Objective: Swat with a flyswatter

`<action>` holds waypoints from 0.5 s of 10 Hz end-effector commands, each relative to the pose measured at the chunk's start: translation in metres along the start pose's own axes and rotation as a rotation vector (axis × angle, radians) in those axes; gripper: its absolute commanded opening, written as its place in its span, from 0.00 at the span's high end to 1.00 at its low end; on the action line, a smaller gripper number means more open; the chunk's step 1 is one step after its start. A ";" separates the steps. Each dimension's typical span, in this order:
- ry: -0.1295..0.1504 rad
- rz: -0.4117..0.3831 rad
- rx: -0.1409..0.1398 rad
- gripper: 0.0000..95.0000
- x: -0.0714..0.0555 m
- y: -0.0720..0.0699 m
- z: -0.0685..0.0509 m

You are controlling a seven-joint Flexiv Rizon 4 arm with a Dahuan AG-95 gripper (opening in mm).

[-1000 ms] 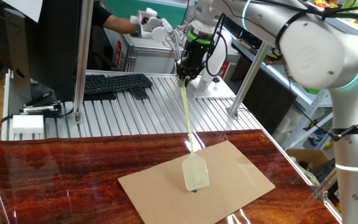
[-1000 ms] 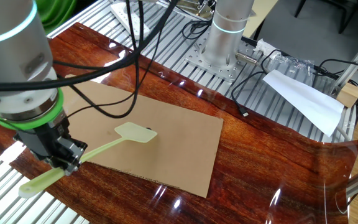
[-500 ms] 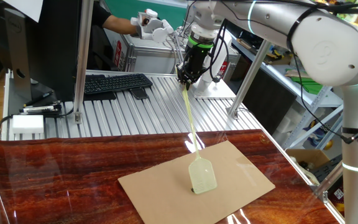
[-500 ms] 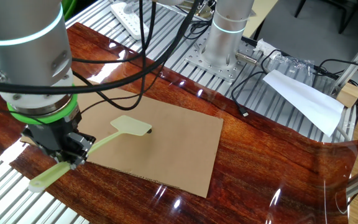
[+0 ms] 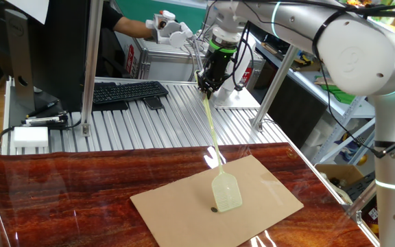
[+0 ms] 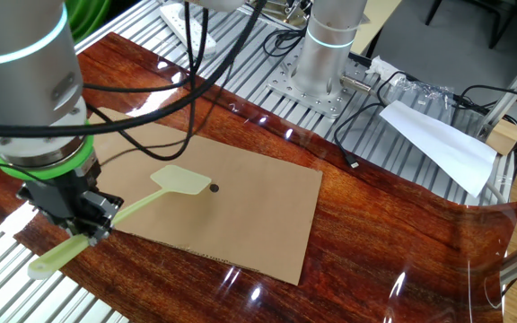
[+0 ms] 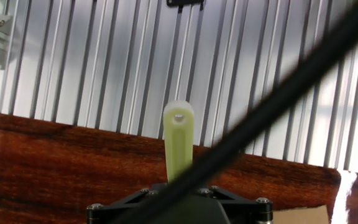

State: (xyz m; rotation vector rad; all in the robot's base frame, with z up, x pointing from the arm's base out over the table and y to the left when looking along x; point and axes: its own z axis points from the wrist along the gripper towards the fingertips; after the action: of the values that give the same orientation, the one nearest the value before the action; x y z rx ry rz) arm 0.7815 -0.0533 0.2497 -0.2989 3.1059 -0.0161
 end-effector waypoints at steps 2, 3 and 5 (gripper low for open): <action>-0.004 0.000 0.003 1.00 0.000 -0.001 0.002; -0.006 -0.001 -0.001 1.00 -0.001 -0.003 0.004; -0.025 0.008 -0.011 1.00 -0.002 -0.005 0.007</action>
State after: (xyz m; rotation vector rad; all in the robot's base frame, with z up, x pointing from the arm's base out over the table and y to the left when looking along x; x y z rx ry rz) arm 0.7855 -0.0579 0.2434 -0.2843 3.0850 0.0064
